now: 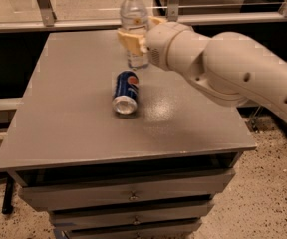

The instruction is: Move blue plastic bottle near 7up can

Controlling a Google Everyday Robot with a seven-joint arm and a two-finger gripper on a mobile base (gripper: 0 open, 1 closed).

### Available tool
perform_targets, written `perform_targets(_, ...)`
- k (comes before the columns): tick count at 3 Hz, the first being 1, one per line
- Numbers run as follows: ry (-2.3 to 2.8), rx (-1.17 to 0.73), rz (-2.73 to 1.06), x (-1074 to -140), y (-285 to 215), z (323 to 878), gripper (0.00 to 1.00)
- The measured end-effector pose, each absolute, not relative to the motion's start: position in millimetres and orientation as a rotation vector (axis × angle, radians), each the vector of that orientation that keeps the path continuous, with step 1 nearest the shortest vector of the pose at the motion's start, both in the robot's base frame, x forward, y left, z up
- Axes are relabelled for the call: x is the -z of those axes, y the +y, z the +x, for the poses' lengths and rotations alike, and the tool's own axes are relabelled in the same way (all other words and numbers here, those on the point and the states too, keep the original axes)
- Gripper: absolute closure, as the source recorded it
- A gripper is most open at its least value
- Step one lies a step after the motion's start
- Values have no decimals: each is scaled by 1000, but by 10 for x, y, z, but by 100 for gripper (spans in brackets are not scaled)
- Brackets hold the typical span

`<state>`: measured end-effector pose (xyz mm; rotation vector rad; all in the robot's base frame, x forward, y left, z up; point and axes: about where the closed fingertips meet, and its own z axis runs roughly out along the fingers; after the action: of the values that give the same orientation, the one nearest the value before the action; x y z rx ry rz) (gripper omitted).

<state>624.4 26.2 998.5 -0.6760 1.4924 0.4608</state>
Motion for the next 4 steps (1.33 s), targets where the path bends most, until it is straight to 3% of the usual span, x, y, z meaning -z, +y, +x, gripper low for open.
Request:
perform_targets(2,1558,-215,-520,-10118,-1037,6111,100)
perform_targets(3,1623,-175,-479,-9900,-1318,6005,100)
perform_targets(4,1701,-209,-439,-9404,-1289,5909,100)
